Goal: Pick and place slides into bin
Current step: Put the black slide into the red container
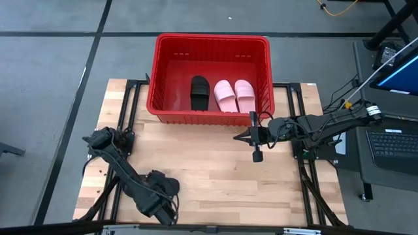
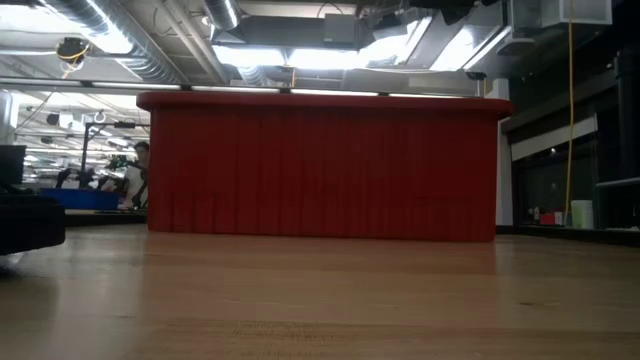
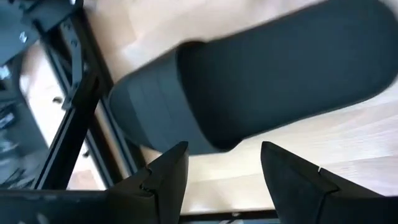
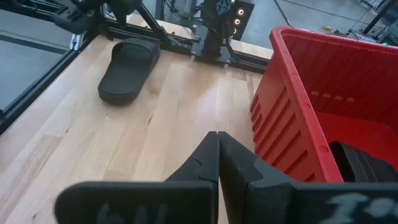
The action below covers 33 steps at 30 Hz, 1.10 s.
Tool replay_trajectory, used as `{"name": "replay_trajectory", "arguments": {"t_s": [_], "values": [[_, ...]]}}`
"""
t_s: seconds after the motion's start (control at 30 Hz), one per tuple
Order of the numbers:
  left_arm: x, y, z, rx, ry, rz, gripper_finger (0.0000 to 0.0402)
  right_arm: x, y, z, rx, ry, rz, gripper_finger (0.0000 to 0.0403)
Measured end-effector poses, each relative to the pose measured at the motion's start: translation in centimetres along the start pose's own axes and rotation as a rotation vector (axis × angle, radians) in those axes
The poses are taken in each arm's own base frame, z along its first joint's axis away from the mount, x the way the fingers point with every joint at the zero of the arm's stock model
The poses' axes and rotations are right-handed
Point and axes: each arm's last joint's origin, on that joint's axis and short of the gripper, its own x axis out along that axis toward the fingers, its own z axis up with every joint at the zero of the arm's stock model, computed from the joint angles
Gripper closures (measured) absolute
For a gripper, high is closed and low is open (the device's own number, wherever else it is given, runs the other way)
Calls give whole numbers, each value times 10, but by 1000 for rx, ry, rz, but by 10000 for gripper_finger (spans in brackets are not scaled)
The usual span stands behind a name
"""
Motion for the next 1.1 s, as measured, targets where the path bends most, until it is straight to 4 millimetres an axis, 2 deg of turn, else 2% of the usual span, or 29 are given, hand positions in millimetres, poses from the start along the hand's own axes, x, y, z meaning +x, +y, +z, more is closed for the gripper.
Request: {"name": "replay_trajectory", "arguments": {"t_s": [0.33,0.63,1.1], "values": [[19,-13,-7,-51,24,88,208,0,0,0,-1,0,0,395],[44,-10,1,-111,2,199,208,0,0,0,4,0,-1,395],[49,-9,4,-142,-7,216,211,0,0,0,4,1,0,395]]}}
